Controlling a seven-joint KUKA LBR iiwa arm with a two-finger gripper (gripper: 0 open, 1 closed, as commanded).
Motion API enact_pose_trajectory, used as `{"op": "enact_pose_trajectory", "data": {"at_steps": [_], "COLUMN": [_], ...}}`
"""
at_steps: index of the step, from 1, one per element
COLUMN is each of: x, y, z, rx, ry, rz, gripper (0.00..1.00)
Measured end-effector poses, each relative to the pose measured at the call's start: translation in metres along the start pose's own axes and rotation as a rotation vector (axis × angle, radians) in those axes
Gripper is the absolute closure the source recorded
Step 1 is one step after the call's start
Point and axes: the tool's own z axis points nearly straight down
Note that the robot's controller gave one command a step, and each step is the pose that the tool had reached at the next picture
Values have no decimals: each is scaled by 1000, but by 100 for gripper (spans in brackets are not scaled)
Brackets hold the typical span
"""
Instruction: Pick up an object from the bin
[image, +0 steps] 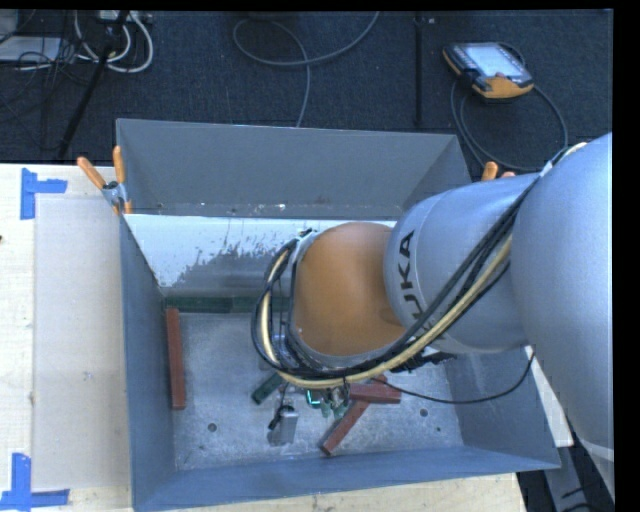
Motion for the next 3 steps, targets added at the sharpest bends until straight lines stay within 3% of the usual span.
{"op": "enact_pose_trajectory", "data": {"at_steps": [1,2,3], "x": [-2,-16,-19], "y": [-1,-21,-49], "z": [-4,26,53], "rx": [-1,-2,-4], "ry": [-8,-11,-17], "rz": [4,-69,81], "gripper": [0,0,100]}}
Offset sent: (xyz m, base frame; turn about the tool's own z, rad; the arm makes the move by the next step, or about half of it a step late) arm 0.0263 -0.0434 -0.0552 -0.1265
